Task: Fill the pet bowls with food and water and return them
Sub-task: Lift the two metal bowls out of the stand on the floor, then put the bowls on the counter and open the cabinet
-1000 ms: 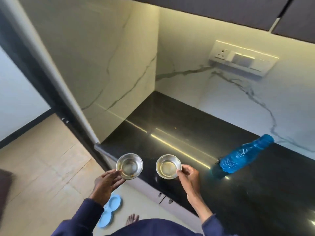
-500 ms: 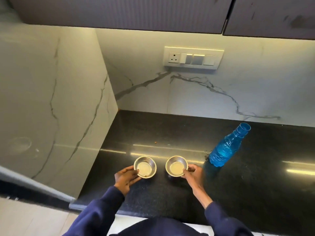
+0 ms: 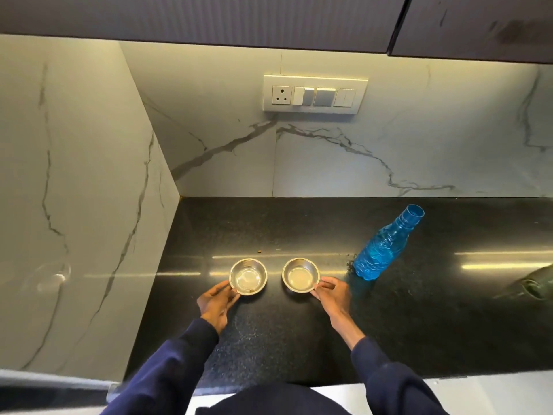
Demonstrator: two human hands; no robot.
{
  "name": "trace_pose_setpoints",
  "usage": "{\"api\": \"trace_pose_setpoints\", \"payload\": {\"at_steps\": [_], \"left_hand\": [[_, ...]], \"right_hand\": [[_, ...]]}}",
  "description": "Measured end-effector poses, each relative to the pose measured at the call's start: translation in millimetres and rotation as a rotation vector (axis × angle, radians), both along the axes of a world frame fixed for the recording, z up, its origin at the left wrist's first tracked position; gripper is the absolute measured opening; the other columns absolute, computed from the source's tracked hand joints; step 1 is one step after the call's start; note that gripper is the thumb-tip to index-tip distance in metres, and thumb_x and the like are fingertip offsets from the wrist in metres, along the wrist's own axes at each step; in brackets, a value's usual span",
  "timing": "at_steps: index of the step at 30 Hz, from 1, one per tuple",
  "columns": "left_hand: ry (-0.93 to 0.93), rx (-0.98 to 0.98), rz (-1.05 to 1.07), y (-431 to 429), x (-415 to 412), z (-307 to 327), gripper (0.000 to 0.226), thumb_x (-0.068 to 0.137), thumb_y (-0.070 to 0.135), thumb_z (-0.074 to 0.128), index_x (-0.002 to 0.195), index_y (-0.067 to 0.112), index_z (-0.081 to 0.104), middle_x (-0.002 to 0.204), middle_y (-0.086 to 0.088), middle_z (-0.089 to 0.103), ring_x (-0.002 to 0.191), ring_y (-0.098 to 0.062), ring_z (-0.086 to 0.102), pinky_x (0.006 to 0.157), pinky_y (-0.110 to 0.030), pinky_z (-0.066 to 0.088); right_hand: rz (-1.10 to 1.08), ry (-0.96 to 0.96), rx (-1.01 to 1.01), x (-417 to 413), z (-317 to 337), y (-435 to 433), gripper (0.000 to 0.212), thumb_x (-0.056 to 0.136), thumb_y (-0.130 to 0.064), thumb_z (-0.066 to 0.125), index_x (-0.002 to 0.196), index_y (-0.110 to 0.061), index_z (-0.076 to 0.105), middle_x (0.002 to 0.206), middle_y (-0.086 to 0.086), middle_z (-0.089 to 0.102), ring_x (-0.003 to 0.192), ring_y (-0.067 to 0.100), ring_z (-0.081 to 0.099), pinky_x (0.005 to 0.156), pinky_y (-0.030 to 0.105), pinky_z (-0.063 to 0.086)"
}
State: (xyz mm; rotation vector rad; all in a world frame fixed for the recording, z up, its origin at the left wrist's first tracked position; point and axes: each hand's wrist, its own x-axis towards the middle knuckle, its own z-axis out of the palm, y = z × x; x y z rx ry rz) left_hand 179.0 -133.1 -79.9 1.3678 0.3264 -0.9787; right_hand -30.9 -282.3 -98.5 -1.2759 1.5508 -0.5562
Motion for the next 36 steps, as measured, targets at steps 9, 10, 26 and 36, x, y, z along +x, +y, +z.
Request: {"api": "trace_pose_setpoints", "payload": {"at_steps": [9, 10, 26, 36], "left_hand": [[0.042, -0.015, 0.117, 7.9, 0.3, 7.8, 0.049, 0.094, -0.025, 0.042, 0.142, -0.013, 0.045, 0.145, -0.034, 0.05, 0.138, -0.044, 0.049, 0.119, -0.051, 0.038], [0.044, -0.025, 0.127, 10.1, -0.5, 10.2, 0.049, 0.095, -0.024, 0.043, 0.143, -0.013, 0.044, 0.145, -0.034, 0.05, 0.136, -0.042, 0.051, 0.119, -0.051, 0.037], [-0.498, -0.175, -0.156, 23.7, -49.8, 117.4, 0.045, 0.092, -0.001, 0.066, 0.136, 0.003, 0.059, 0.133, -0.017, 0.066, 0.126, -0.031, 0.063, 0.11, -0.049, 0.048], [-1.603, -0.138, -0.192, -19.6, -53.8, 277.6, 0.045, 0.089, 0.016, 0.076, 0.132, 0.019, 0.063, 0.137, 0.002, 0.061, 0.122, -0.002, 0.059, 0.099, -0.016, 0.05]], "right_hand": [[0.05, -0.108, 0.074, 1.1, 1.2, 1.7, 0.038, 0.087, 0.009, 0.072, 0.123, -0.002, 0.066, 0.117, 0.017, 0.071, 0.112, 0.03, 0.069, 0.099, 0.048, 0.058], [0.062, -0.106, 0.071, -0.6, 1.4, 2.2, 0.038, 0.087, 0.009, 0.072, 0.123, -0.002, 0.065, 0.117, 0.016, 0.071, 0.112, 0.03, 0.069, 0.099, 0.047, 0.058], [0.397, -0.21, -0.382, -50.3, 128.6, -26.1, 0.038, 0.09, -0.005, 0.075, 0.127, -0.006, 0.066, 0.115, 0.008, 0.074, 0.101, 0.011, 0.073, 0.093, 0.03, 0.06], [0.553, -0.3, -1.179, -48.7, 319.7, -57.1, 0.053, 0.093, -0.004, 0.071, 0.143, -0.009, 0.053, 0.136, 0.007, 0.063, 0.119, 0.012, 0.065, 0.099, 0.022, 0.055]]}}
